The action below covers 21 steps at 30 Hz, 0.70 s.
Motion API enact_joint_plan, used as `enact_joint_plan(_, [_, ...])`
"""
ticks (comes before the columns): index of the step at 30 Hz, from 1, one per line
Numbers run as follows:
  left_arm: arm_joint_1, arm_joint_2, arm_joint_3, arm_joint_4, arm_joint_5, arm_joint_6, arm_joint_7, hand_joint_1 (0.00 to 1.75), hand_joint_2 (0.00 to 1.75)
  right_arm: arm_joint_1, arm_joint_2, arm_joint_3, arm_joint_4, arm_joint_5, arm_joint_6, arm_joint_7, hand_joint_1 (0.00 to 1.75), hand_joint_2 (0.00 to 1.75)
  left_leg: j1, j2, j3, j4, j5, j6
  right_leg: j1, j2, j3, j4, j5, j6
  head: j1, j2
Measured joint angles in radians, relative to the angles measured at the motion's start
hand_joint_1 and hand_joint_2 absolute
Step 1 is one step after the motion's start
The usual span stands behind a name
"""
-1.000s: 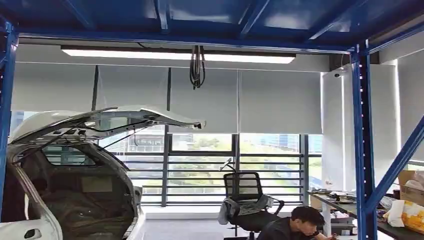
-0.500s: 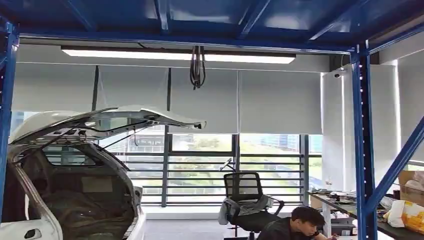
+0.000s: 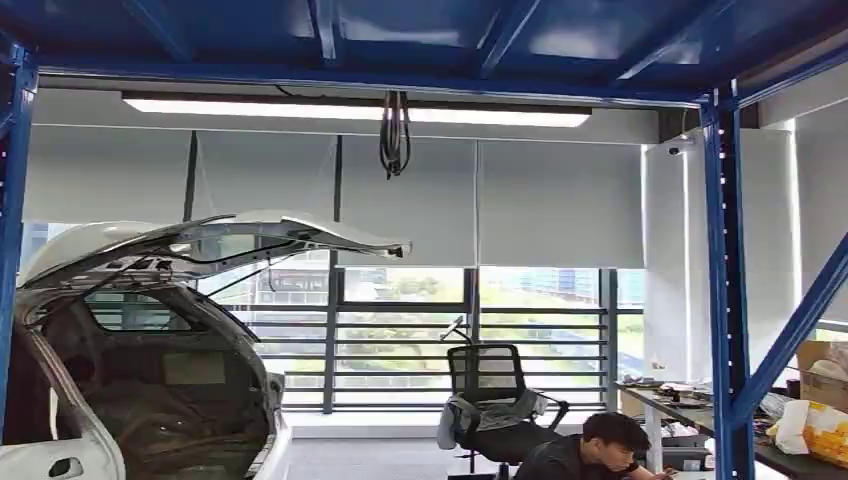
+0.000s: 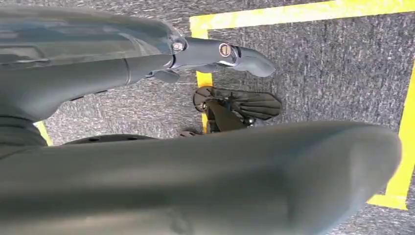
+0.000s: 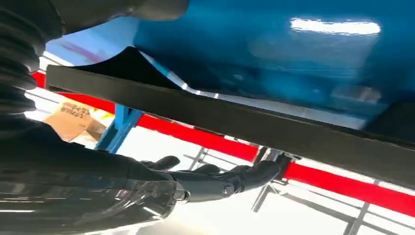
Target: Take the parts from the cabinet and place them on the table.
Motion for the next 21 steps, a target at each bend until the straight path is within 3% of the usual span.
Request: enact_joint_plan(21, [0.002, 0.002, -0.003, 0.0, -0.023, 0.0, 0.002, 0.0, 0.0, 0.05, -0.013, -0.119, 0.01, 0.164, -0.048, 0.028, 0.0, 1.75, 0.0, 0.0, 0.0, 0.0, 0.0, 0.0, 0.0, 0.0, 0.0, 0.0, 0.0, 0.0, 0.0, 0.0])
